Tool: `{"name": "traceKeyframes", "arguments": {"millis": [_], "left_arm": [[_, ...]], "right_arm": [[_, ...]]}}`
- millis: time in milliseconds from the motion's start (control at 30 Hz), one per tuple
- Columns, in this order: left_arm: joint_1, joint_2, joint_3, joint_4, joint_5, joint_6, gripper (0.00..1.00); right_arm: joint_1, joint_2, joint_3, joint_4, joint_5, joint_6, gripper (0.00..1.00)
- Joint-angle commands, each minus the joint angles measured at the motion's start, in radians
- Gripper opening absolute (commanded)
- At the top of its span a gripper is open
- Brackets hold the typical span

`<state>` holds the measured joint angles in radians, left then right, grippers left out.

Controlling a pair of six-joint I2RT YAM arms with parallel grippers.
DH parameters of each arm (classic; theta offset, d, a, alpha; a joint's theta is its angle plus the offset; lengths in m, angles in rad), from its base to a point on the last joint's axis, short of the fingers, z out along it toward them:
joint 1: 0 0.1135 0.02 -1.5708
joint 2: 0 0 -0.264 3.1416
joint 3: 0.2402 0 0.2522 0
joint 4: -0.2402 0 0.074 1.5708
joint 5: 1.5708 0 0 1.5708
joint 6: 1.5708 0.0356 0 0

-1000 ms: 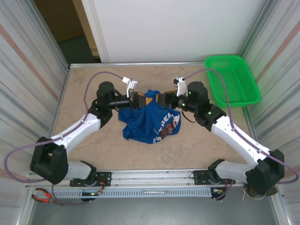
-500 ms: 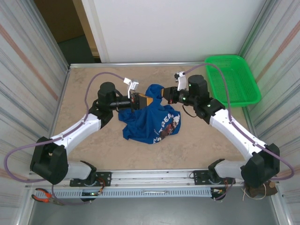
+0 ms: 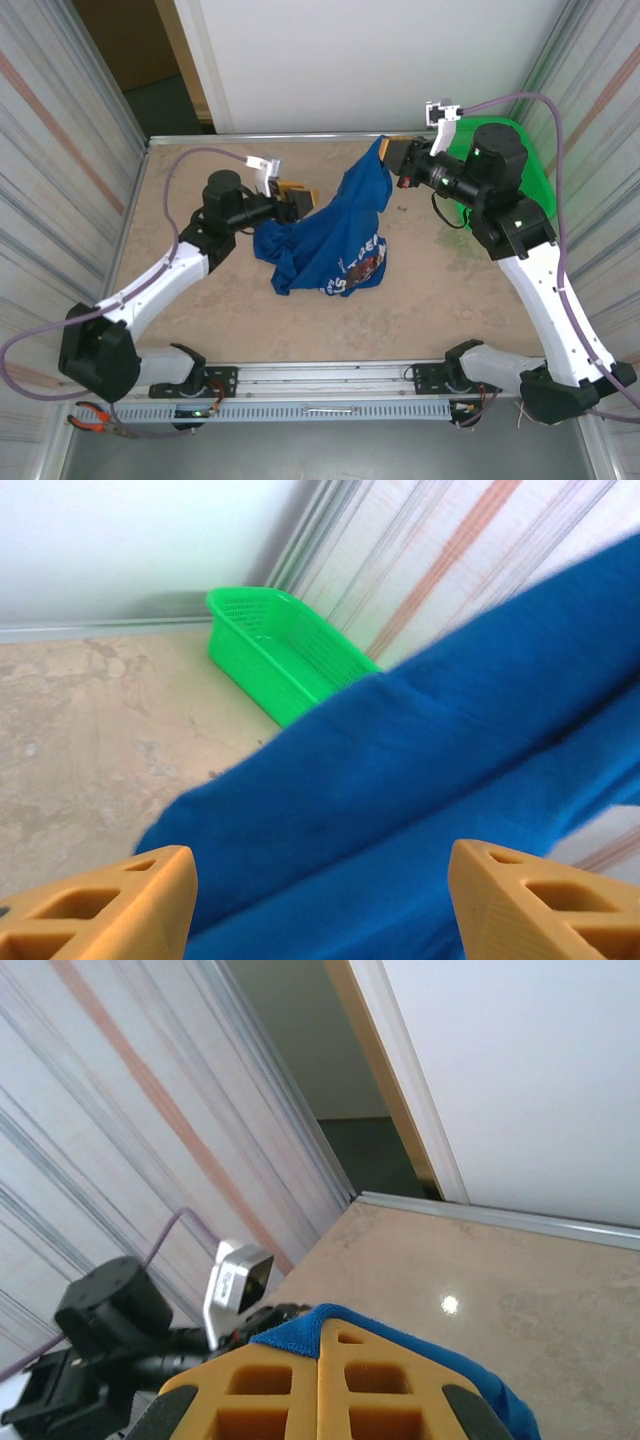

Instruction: Fold the inside-out t-shirt

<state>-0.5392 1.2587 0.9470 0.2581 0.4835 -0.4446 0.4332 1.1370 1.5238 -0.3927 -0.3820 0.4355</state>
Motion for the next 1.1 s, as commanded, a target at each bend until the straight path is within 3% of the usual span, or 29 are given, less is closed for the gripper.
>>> {"name": "traceKeyframes", "arguments": {"millis": [0, 100, 233, 567, 633, 667, 767, 800, 933, 1033, 1067], "left_arm": [[-0.153, -0.108, -0.011, 0.0, -0.294, 0.07, 0.7], [-0.319, -0.133, -0.039, 0.076, -0.497, 0.144, 0.7], [-0.473, -0.079, 0.008, 0.123, -0.659, 0.249, 0.71], [-0.497, 0.174, 0.145, 0.158, -0.887, 0.254, 0.72], [-0.484, 0.208, 0.16, 0.142, -0.924, 0.258, 0.63], [-0.464, 0.215, 0.156, 0.124, -0.918, 0.233, 0.53], [-0.386, 0.182, 0.074, 0.133, -0.822, 0.14, 0.1], [-0.348, 0.16, 0.03, 0.156, -0.77, 0.113, 0.02], [-0.213, 0.093, -0.095, 0.271, -0.463, 0.03, 0.0], [-0.105, 0.074, -0.131, 0.341, -0.15, -0.031, 0.0], [-0.076, 0.078, -0.13, 0.36, -0.04, -0.054, 0.0]], "right_arm": [[0.022, 0.029, 0.009, -0.039, 0.055, 0.006, 0.0], [0.052, 0.053, -0.007, -0.032, 0.118, 0.011, 0.0], [0.09, 0.085, -0.047, -0.004, 0.175, 0.039, 0.0], [0.143, 0.097, -0.11, 0.058, 0.213, 0.103, 0.0], [0.143, 0.093, -0.114, 0.055, 0.222, 0.109, 0.0], [0.138, 0.092, -0.114, 0.049, 0.228, 0.11, 0.0], [0.096, 0.085, -0.127, 0.042, 0.226, 0.133, 0.0], [0.075, 0.086, -0.135, 0.046, 0.216, 0.144, 0.0], [0.002, 0.109, -0.184, 0.092, 0.168, 0.186, 0.0], [-0.03, 0.153, -0.21, 0.126, 0.139, 0.202, 0.0], [-0.038, 0.169, -0.217, 0.142, 0.118, 0.203, 0.08]]}}
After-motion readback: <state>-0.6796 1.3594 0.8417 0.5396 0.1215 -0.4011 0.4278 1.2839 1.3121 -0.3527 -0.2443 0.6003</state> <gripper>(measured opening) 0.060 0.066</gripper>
